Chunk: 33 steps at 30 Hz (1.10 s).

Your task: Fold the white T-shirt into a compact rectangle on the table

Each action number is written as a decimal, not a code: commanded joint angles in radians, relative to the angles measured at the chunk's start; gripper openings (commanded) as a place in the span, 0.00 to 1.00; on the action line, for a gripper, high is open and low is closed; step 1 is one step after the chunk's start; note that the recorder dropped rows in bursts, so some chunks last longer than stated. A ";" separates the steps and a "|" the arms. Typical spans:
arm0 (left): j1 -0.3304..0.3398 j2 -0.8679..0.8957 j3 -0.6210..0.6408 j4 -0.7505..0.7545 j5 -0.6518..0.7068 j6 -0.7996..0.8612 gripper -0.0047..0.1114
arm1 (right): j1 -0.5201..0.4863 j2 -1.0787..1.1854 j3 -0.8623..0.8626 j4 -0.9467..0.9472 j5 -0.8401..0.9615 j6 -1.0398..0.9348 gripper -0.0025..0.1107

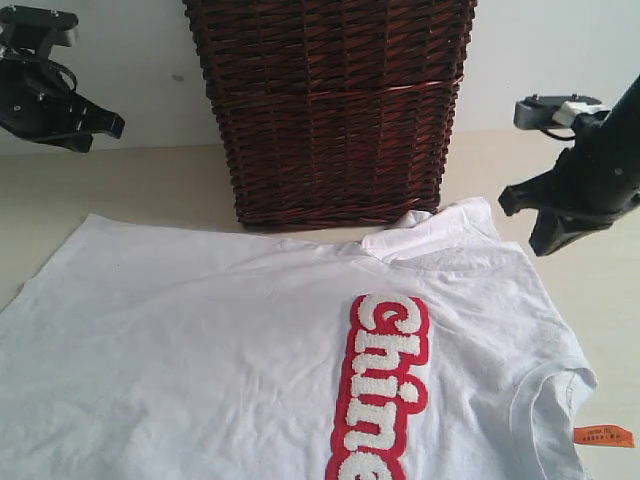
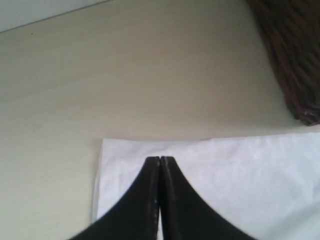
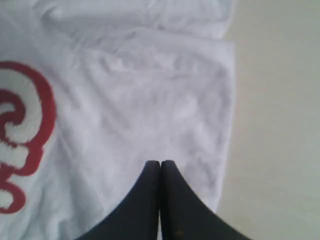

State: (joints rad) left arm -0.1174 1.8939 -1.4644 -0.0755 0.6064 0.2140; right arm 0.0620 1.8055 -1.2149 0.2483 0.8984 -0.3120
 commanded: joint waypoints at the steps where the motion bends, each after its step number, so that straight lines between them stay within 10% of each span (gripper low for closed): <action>1: 0.000 -0.108 0.122 -0.075 -0.053 0.061 0.04 | 0.131 -0.029 0.119 -0.006 0.031 0.002 0.02; 11: 0.008 -0.408 0.392 -0.124 -0.159 0.068 0.04 | 0.188 0.018 0.372 -0.421 -0.065 0.488 0.02; 33: 0.008 -0.426 0.432 -0.171 -0.257 0.097 0.04 | -0.141 0.272 0.130 -0.549 -0.072 0.534 0.02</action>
State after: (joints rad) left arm -0.1115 1.4525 -1.0352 -0.2361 0.3844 0.3035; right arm -0.0321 1.9947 -1.0730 -0.2013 0.8485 0.1962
